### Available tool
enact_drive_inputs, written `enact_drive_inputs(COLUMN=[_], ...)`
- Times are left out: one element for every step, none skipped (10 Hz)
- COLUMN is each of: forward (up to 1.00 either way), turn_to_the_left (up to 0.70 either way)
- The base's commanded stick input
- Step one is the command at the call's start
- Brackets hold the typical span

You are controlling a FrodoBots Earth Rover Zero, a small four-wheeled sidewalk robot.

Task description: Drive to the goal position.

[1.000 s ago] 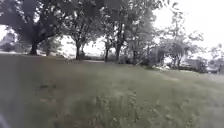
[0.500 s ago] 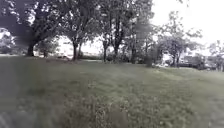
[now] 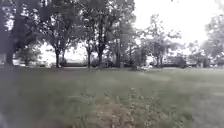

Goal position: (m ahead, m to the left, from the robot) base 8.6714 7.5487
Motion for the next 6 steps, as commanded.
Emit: enact_drive_inputs(forward=[0.7, 0.7, 0.7, 0.7, 0.7, 0.7], turn_to_the_left=[0.0, 0.0, 0.0, 0.0, 0.0, 0.0])
